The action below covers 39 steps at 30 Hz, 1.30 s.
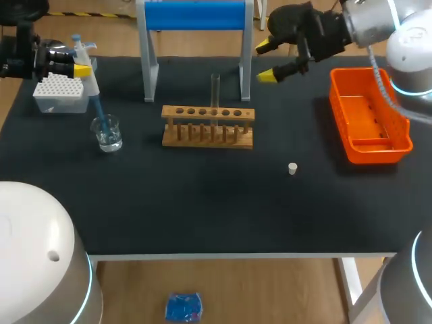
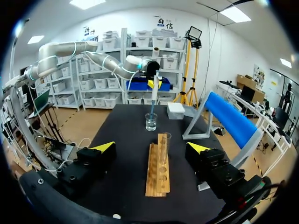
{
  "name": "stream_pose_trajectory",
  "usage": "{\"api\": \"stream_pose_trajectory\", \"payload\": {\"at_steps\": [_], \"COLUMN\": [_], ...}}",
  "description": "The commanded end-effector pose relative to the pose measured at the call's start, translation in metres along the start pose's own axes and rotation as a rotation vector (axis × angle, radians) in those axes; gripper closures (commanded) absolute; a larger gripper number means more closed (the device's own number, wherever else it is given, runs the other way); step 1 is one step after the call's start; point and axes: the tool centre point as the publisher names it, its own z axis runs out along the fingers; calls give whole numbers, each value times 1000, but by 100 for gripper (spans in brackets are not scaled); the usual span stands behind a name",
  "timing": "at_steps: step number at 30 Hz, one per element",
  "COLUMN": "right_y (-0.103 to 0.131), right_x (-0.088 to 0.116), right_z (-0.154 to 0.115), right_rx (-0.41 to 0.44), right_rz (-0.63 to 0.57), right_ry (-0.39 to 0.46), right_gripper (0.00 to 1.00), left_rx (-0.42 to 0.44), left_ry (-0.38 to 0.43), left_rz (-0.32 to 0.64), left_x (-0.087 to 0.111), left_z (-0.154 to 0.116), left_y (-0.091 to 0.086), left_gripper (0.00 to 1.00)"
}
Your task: Invert the test tube, pick up the pipette, mount the tip to pipette, aspirate from beaker and dispense into the tube, eject the tip, return the pipette, and cap with the stopper.
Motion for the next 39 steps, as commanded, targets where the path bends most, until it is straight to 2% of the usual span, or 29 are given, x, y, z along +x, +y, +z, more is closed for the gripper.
{"api": "stream_pose_trajectory", "payload": {"at_steps": [1,18,20,39], "right_y": [-11,-25,-24,-23], "right_x": [-14,-19,-19,-20], "right_z": [15,46,47,47], "right_rx": [-12,12,34,28], "right_rz": [6,13,11,4], "right_ry": [17,38,18,26], "right_gripper": [0,0,0,0], "left_rx": [-1,-1,-1,-1], "left_ry": [2,2,2,2], "left_rz": [-1,-1,-1,-1], "left_x": [-1,-1,-1,-1], "left_z": [-1,-1,-1,-1], "left_y": [-1,-1,-1,-1], "left_gripper": [100,100,100,100]}}
